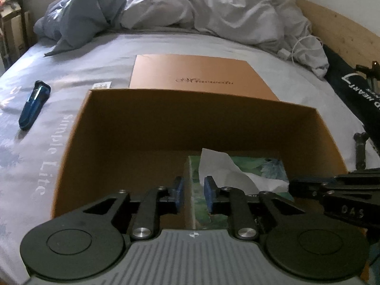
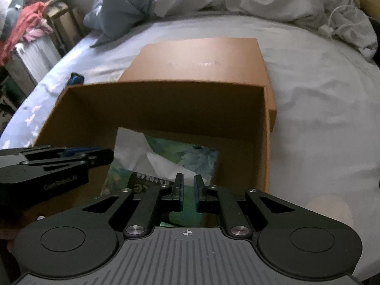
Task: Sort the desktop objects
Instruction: 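Lower the tissue box into the cardboard box and open the left tool, then raise the left tool away from the box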
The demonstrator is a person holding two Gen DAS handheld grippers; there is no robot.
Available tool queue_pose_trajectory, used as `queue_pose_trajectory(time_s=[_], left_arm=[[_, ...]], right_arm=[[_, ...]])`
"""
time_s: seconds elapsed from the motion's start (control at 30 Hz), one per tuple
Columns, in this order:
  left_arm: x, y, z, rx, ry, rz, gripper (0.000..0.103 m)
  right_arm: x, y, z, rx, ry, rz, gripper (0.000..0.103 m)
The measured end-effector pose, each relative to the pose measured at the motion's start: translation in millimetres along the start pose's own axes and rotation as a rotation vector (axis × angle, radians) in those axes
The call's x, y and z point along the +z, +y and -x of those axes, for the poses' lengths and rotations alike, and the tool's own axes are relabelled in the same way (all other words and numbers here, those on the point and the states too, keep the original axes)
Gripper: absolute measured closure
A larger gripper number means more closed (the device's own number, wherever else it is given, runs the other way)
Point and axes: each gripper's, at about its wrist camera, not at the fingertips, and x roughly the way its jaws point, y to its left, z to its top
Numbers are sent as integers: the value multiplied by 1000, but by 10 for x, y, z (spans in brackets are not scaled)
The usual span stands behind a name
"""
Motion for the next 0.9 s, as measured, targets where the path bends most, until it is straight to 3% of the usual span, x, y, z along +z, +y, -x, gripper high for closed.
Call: queue_pose_trajectory(time_s=[0.07, 0.1, 0.17, 0.2, 0.3, 0.47, 0.53, 0.6, 0.73, 0.9], left_arm=[[13, 33, 118, -6, -22, 5, 61], [23, 49, 178, -9, -35, 7, 48], [32, 69, 350, -9, -72, 0, 28], [36, 68, 439, -9, -90, -7, 25], [48, 59, 691, -11, -141, -21, 23], [67, 26, 1105, -32, -224, -28, 16], [69, 14, 1280, -41, -259, -27, 12], [126, -46, 1360, -36, -295, -38, 0], [164, -106, 1576, -27, -356, -63, 0], [136, -103, 1780, -34, -392, -68, 0]], right_arm=[[7, -10, 124, 5, -22, -5, 89], [19, -28, 195, 8, -35, -10, 82], [30, -66, 353, 32, -61, -28, 62], [44, -86, 437, 44, -73, -36, 47], [46, -100, 711, 62, -123, -35, 44], [32, -77, 1168, 83, -211, -32, 17], [26, -47, 1345, 98, -243, -21, 14], [19, -8, 1511, 105, -273, -6, 9], [-104, -21, 1686, 97, -314, 0, 0], [-257, -37, 1904, 88, -366, 8, 0]])
